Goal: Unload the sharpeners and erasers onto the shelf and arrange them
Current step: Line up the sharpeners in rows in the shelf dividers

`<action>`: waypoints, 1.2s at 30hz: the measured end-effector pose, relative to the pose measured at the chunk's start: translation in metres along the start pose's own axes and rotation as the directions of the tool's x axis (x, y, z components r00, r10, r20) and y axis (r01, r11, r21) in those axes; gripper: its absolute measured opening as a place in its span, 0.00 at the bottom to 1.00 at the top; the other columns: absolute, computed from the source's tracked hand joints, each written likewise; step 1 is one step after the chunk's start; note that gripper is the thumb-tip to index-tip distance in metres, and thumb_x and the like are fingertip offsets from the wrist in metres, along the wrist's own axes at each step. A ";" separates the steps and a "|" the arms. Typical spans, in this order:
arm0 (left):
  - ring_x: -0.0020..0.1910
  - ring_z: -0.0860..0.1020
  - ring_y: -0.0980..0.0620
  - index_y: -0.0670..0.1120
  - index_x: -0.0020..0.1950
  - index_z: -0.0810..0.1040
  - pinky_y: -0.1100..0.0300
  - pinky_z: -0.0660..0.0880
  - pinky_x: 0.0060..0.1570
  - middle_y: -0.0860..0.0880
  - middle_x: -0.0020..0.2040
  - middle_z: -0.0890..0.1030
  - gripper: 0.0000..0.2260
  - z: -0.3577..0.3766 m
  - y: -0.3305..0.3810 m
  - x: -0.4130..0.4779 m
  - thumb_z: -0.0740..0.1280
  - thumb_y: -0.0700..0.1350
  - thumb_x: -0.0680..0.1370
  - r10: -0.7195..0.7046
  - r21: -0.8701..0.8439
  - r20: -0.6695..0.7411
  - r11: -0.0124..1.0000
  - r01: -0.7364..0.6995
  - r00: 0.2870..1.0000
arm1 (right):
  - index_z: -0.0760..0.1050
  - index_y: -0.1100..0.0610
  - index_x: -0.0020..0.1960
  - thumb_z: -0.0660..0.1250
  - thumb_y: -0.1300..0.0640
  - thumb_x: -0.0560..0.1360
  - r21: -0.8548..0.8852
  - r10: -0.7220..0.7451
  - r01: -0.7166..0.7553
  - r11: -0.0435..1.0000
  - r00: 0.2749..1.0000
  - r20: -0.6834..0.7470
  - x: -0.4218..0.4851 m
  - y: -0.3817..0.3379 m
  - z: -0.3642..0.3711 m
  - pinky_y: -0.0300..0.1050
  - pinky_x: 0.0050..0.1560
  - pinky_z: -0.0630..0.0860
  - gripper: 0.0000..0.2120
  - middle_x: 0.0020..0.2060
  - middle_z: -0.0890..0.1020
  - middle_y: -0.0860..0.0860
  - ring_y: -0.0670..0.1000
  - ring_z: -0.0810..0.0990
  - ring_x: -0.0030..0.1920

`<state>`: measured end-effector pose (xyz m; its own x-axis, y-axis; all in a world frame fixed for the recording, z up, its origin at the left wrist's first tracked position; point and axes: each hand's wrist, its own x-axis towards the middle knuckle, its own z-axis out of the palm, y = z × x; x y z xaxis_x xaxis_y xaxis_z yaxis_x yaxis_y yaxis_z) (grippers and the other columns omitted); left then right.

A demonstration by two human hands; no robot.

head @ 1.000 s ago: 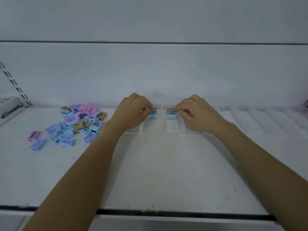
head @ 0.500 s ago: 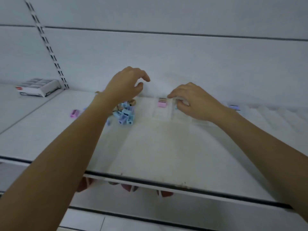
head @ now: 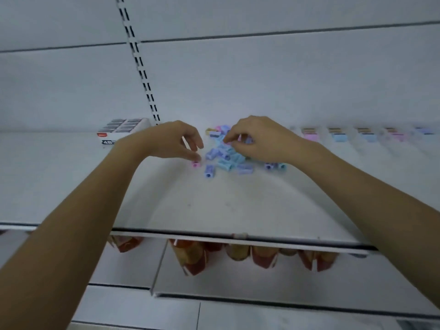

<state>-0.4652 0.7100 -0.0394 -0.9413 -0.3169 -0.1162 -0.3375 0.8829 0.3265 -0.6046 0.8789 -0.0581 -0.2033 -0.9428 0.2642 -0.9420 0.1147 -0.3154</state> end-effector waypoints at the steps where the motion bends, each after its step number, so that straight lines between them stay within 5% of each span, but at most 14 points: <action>1: 0.41 0.78 0.58 0.55 0.48 0.76 0.62 0.73 0.46 0.58 0.44 0.79 0.11 0.001 -0.005 -0.001 0.74 0.50 0.69 -0.005 -0.008 0.043 1.000 0.005 0.999 | 0.78 0.52 0.56 0.64 0.53 0.75 0.012 -0.001 0.001 1.000 1.000 0.014 0.002 -0.008 0.005 0.38 0.48 0.67 0.11 0.49 0.79 0.49 0.45 0.72 0.48; 7: 0.39 0.77 0.58 0.53 0.49 0.77 0.57 0.75 0.50 0.59 0.42 0.79 0.13 0.006 -0.028 0.005 0.75 0.49 0.68 0.082 -0.092 0.058 0.993 -0.076 0.995 | 0.80 0.52 0.51 0.67 0.43 0.70 -0.103 -0.068 0.070 0.992 0.997 0.020 0.004 -0.035 0.036 0.46 0.55 0.70 0.16 0.47 0.80 0.48 0.47 0.72 0.49; 10: 0.39 0.78 0.56 0.50 0.51 0.79 0.56 0.76 0.50 0.58 0.41 0.80 0.12 0.005 -0.033 0.014 0.74 0.47 0.69 0.136 -0.116 0.068 0.985 -0.128 0.988 | 0.80 0.54 0.52 0.67 0.47 0.71 -0.109 -0.080 0.077 0.991 0.997 -0.025 0.003 -0.039 0.044 0.48 0.56 0.71 0.14 0.46 0.81 0.50 0.51 0.75 0.50; 14: 0.38 0.75 0.57 0.51 0.51 0.76 0.69 0.71 0.41 0.55 0.48 0.77 0.10 0.016 -0.040 0.018 0.72 0.43 0.71 0.166 -0.220 -0.022 0.961 -0.167 0.986 | 0.79 0.57 0.52 0.63 0.56 0.69 -0.022 -0.102 0.100 0.995 0.988 -0.115 -0.001 -0.038 0.048 0.42 0.54 0.71 0.14 0.48 0.81 0.51 0.47 0.75 0.51; 19: 0.38 0.73 0.58 0.54 0.51 0.75 0.74 0.68 0.38 0.56 0.50 0.75 0.10 0.034 -0.045 0.017 0.71 0.46 0.72 0.186 -0.295 -0.136 0.930 -0.219 0.973 | 0.73 0.55 0.59 0.61 0.66 0.72 0.075 0.042 -0.029 0.997 0.984 -0.174 -0.002 -0.035 0.050 0.53 0.52 0.74 0.17 0.52 0.77 0.48 0.47 0.75 0.52; 25: 0.32 0.74 0.62 0.47 0.48 0.70 0.71 0.68 0.33 0.59 0.39 0.73 0.12 0.037 -0.038 0.014 0.71 0.39 0.71 0.226 -0.340 -0.266 0.888 -0.311 0.937 | 0.79 0.61 0.54 0.59 0.65 0.70 0.051 0.019 -0.003 0.999 0.946 -0.323 -0.003 -0.028 0.051 0.25 0.52 0.64 0.16 0.49 0.74 0.56 0.41 0.70 0.49; 30: 0.34 0.75 0.61 0.46 0.48 0.67 0.70 0.69 0.36 0.57 0.41 0.73 0.14 0.043 -0.036 0.014 0.70 0.37 0.71 0.274 -0.343 -0.365 0.849 -0.402 0.890 | 0.78 0.59 0.47 0.60 0.62 0.70 -0.007 -0.008 0.006 1.000 0.947 -0.321 -0.004 -0.024 0.049 0.30 0.51 0.63 0.09 0.42 0.78 0.47 0.44 0.70 0.47; 36: 0.36 0.79 0.53 0.55 0.45 0.70 0.65 0.73 0.42 0.54 0.40 0.76 0.14 0.041 -0.030 0.009 0.71 0.39 0.72 0.168 -0.485 -0.462 0.774 -0.407 0.871 | 0.71 0.55 0.49 0.63 0.63 0.74 0.291 0.186 -0.082 0.953 0.919 -0.349 -0.008 -0.031 0.045 0.24 0.46 0.66 0.07 0.46 0.77 0.49 0.43 0.74 0.46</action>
<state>-0.4638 0.6947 -0.0888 -0.8758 -0.2879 0.3874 0.1221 0.6443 0.7550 -0.5622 0.8687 -0.0911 -0.4550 -0.7355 0.5020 -0.8032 0.0956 -0.5880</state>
